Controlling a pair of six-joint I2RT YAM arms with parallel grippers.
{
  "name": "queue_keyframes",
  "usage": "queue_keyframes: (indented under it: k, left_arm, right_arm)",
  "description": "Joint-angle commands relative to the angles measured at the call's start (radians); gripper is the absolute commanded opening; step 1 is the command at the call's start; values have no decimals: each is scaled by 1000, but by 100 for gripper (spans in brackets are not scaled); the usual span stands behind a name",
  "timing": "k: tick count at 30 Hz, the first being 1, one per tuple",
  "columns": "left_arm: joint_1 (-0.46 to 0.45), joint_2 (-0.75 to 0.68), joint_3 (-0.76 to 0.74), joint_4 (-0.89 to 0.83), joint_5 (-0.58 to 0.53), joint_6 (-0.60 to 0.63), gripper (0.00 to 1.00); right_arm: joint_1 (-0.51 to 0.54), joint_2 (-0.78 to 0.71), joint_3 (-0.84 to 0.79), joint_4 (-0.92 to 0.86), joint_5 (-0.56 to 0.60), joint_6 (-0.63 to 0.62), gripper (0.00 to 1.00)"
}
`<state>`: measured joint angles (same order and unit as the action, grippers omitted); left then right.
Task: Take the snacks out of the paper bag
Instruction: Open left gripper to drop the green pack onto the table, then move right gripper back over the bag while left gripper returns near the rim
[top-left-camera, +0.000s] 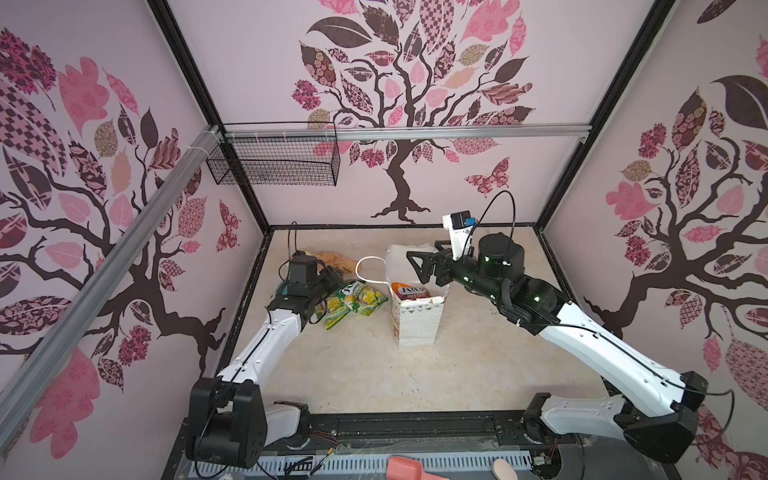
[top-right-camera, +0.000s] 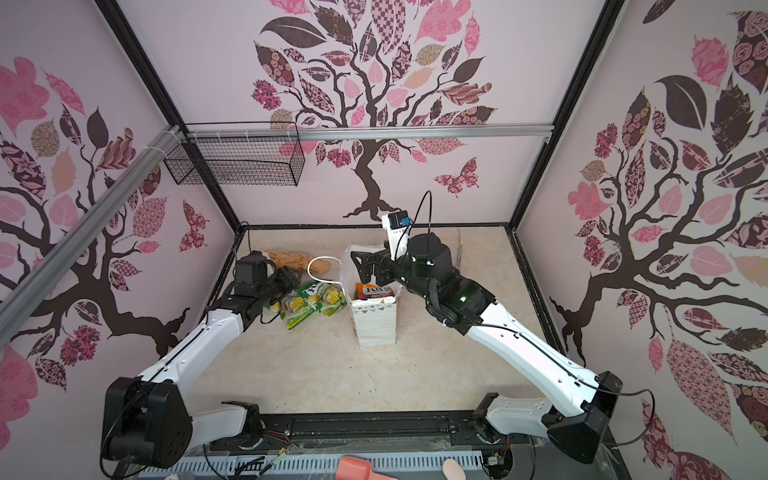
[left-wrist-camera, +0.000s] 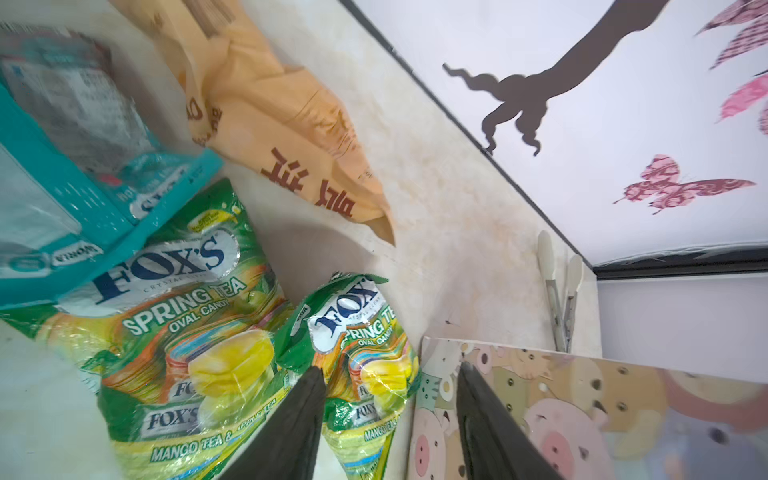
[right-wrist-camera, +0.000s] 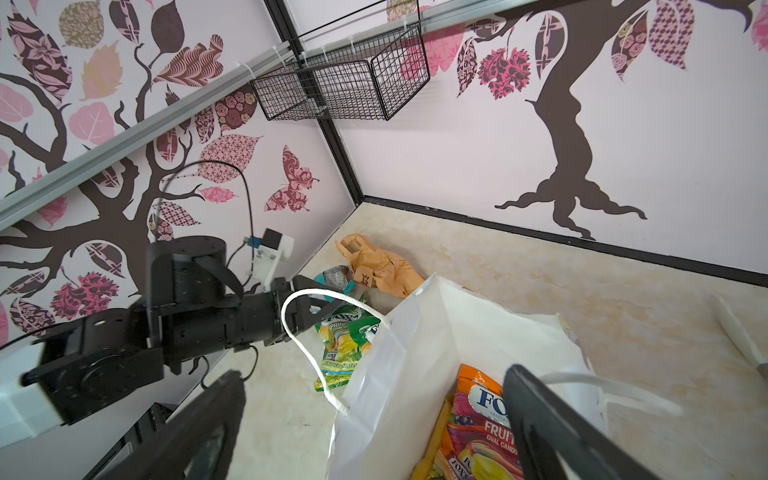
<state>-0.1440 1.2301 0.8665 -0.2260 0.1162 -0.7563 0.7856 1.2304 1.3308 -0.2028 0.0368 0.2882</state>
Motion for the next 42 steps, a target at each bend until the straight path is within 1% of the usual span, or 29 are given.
queue_keyframes:
  k: [1,5,9,14,17,25,31,35,37,39,42]
  left_arm:
    - [2,-85,75,-58,-23,47,55]
    - [-1,-181,128,-55,45,70,60]
    - [-15,-241,194,-72,76,105,65]
    - [-49,-269,320,-157,129,215,73]
    - [-58,-278,380,-217,157,290,77]
    - [-59,-309,480,-395,214,514,89]
    - [-65,-274,559,-558,254,648,91]
    - [-75,-274,564,-584,276,692,92]
    - [-103,-270,563,-591,277,707,94]
    - [-169,-261,573,-615,234,743,95]
    - [-302,-235,596,-666,112,811,97]
  right_arm:
    - [5,22,44,-3,-17,-2,100]
    - [4,46,64,-22,-30,2,99]
    - [5,90,110,-75,-48,5,100]
    - [5,174,197,-189,-94,-1,99]
    - [5,225,242,-256,-101,-2,100]
    - [2,392,418,-493,-72,-23,99]
    - [2,485,489,-600,-25,-30,100]
    - [1,525,489,-639,29,-42,99]
    - [2,545,490,-652,54,-46,99]
    - [2,563,492,-663,76,-47,98]
    - [2,584,487,-666,100,-47,97]
